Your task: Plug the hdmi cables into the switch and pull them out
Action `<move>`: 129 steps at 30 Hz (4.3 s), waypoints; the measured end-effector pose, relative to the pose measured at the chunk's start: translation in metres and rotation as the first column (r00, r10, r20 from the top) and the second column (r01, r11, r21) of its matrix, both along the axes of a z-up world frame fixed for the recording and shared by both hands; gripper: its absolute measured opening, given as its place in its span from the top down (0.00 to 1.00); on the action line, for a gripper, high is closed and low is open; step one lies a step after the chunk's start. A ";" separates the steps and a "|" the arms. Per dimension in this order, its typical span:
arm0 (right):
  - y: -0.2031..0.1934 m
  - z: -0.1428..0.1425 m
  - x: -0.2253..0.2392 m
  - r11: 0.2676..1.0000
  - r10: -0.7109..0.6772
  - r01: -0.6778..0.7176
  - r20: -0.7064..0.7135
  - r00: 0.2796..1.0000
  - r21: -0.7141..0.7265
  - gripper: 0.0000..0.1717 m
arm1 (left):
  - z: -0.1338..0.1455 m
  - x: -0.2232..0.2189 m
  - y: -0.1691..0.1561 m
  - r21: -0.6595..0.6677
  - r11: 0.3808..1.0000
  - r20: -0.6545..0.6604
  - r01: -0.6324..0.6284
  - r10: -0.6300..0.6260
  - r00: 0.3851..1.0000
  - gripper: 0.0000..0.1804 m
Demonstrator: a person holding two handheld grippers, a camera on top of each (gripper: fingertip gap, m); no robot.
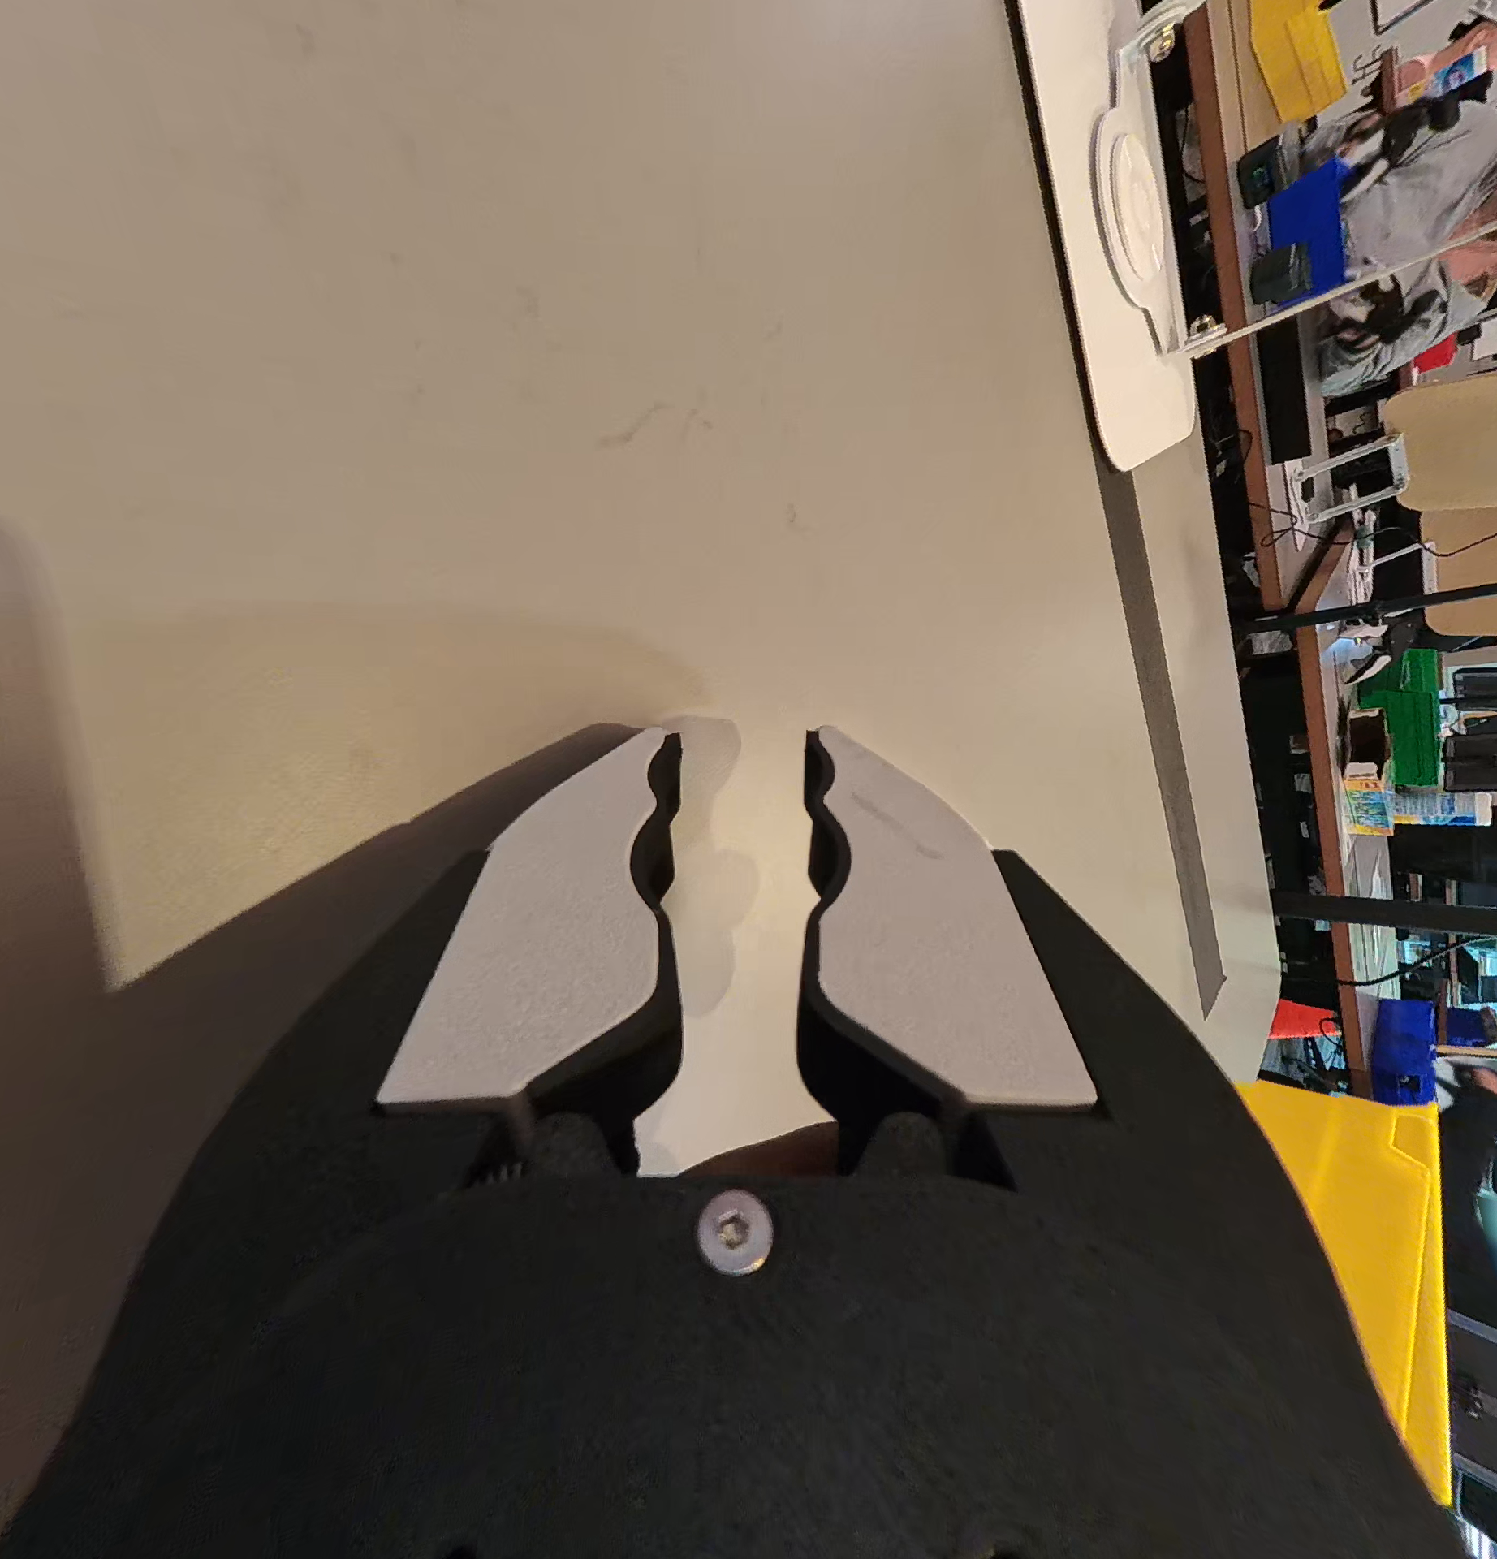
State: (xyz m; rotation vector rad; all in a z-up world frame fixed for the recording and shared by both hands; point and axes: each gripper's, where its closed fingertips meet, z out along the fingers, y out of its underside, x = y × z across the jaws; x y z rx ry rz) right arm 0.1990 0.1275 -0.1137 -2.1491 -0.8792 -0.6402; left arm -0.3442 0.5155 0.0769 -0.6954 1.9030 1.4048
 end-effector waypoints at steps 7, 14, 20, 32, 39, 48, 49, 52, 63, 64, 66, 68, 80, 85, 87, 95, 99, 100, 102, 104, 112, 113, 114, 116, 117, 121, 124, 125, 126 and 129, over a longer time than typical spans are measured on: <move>-0.007 0.008 0.004 0.999 -0.010 0.011 -0.026 1.000 0.038 0.84 | 0.104 0.052 -0.045 0.163 0.984 0.217 0.068 -0.103 0.971 0.88; -0.016 0.013 0.009 0.996 -0.020 0.023 -0.040 0.999 0.080 0.83 | 0.171 0.120 -0.092 0.262 0.951 0.298 0.163 -0.241 0.924 0.88; -0.021 0.017 0.016 0.992 -0.038 0.045 -0.063 0.997 0.115 0.84 | 0.172 0.188 -0.131 0.214 0.935 0.410 0.282 -0.348 0.843 0.88; -0.021 0.030 0.019 0.977 -0.009 0.019 -0.051 0.999 0.210 0.84 | 0.018 0.341 -0.226 -0.026 0.765 0.551 0.643 -0.526 0.648 0.88; -0.019 0.035 0.019 0.966 0.007 0.004 -0.044 0.999 0.258 0.83 | -0.086 0.394 -0.267 -0.213 0.620 0.642 0.755 -0.494 0.586 0.88; -0.017 0.030 0.013 0.961 0.056 -0.051 -0.011 0.998 0.270 0.81 | -0.163 0.413 -0.297 -0.309 0.515 0.585 0.799 -0.560 0.587 0.88; -0.017 0.029 0.010 0.961 0.068 -0.062 -0.013 0.998 0.268 0.81 | -0.166 0.414 -0.298 -0.298 0.514 0.571 0.805 -0.580 0.582 0.88; -0.016 0.023 0.001 0.961 0.112 -0.108 -0.001 0.994 0.253 0.80 | -0.170 0.415 -0.301 -0.288 0.511 0.499 0.810 -0.642 0.582 0.88; -0.017 0.014 -0.012 0.958 0.172 -0.191 0.101 0.980 0.216 0.79 | -0.163 0.402 -0.314 -0.624 0.457 0.349 0.633 -0.562 0.750 0.61; -0.017 0.015 -0.011 0.959 0.167 -0.187 0.109 0.980 0.215 0.79 | -0.157 0.401 -0.315 -0.634 0.446 0.374 0.631 -0.537 0.756 0.59; -0.018 0.014 -0.008 0.965 0.152 -0.172 0.111 0.982 0.198 0.79 | -0.148 0.394 -0.315 -0.675 0.417 0.417 0.609 -0.466 0.781 0.59; -0.020 0.012 -0.011 0.970 0.158 -0.171 0.087 0.984 0.171 0.79 | -0.141 0.387 -0.313 -0.693 0.398 0.477 0.601 -0.373 0.796 0.58; -0.032 0.028 -0.153 0.863 0.462 -0.484 0.158 0.873 0.149 0.81 | -0.142 0.341 -0.266 -0.775 0.322 0.622 0.543 0.241 0.745 0.62; -0.041 0.033 -0.181 0.842 0.522 -0.535 0.145 0.840 0.069 0.81 | -0.136 0.340 -0.269 -0.815 0.162 0.564 0.556 0.440 0.699 0.63; -0.045 0.034 -0.160 0.860 0.502 -0.511 0.152 0.851 0.017 0.81 | -0.138 0.336 -0.270 -0.831 0.133 0.531 0.540 0.479 0.699 0.63; 0.011 0.018 -0.096 0.948 0.310 -0.313 -0.057 0.949 -0.054 0.81 | -0.155 0.341 -0.291 -0.850 -0.129 0.324 0.511 0.637 0.700 0.66; 0.045 -0.004 -0.103 0.946 0.282 -0.304 -0.179 0.943 -0.111 0.82 | -0.169 0.336 -0.293 -0.869 -0.172 0.226 0.465 0.696 0.681 0.70; 0.050 -0.004 -0.108 0.940 0.292 -0.322 -0.223 0.930 -0.110 0.83 | -0.171 0.335 -0.296 -0.868 -0.191 0.205 0.458 0.701 0.682 0.71; 0.053 -0.005 -0.121 0.917 0.313 -0.373 -0.323 0.893 -0.140 0.80 | -0.175 0.335 -0.303 -0.859 -0.237 0.168 0.455 0.707 0.687 0.72; 0.053 -0.007 -0.131 0.893 0.328 -0.416 -0.386 0.862 -0.172 0.79 | -0.179 0.337 -0.309 -0.844 -0.286 0.130 0.454 0.712 0.690 0.72; 0.046 -0.009 -0.152 0.858 0.330 -0.470 -0.480 0.813 -0.205 0.70 | -0.179 0.348 -0.307 -0.775 -0.411 0.032 0.480 0.733 0.680 0.74; 0.046 -0.009 -0.154 0.867 0.318 -0.455 -0.477 0.820 -0.203 0.69 | -0.180 0.349 -0.307 -0.771 -0.425 0.020 0.475 0.728 0.685 0.73; 0.045 -0.009 -0.155 0.871 0.313 -0.447 -0.474 0.823 -0.202 0.68 | -0.180 0.350 -0.306 -0.768 -0.438 0.012 0.467 0.720 0.694 0.73; 0.044 -0.009 -0.155 0.880 0.301 -0.430 -0.465 0.833 -0.202 0.67 | -0.180 0.352 -0.307 -0.768 -0.454 0.007 0.453 0.700 0.714 0.72; 0.044 -0.008 -0.155 0.885 0.293 -0.419 -0.459 0.839 -0.202 0.67 | -0.181 0.353 -0.307 -0.770 -0.457 0.006 0.444 0.691 0.723 0.72; 0.041 -0.008 -0.155 0.908 0.258 -0.371 -0.439 0.861 -0.196 0.69 | -0.183 0.359 -0.305 -0.781 -0.468 0.007 0.413 0.656 0.755 0.72; 0.034 -0.008 -0.158 0.910 0.249 -0.362 -0.430 0.868 -0.203 0.69 | -0.184 0.361 -0.305 -0.786 -0.493 0.001 0.373 0.602 0.799 0.73; 0.032 -0.008 -0.160 0.909 0.251 -0.363 -0.430 0.867 -0.203 0.68 | -0.184 0.362 -0.305 -0.786 -0.503 -0.004 0.359 0.584 0.812 0.74; 0.030 -0.008 -0.161 0.909 0.254 -0.366 -0.432 0.866 -0.200 0.68 | -0.184 0.363 -0.304 -0.789 -0.509 -0.005 0.344 0.566 0.825 0.74; 0.025 -0.008 -0.163 0.909 0.254 -0.368 -0.442 0.861 -0.195 0.69 | -0.183 0.366 -0.301 -0.802 -0.508 0.010 0.314 0.514 0.858 0.75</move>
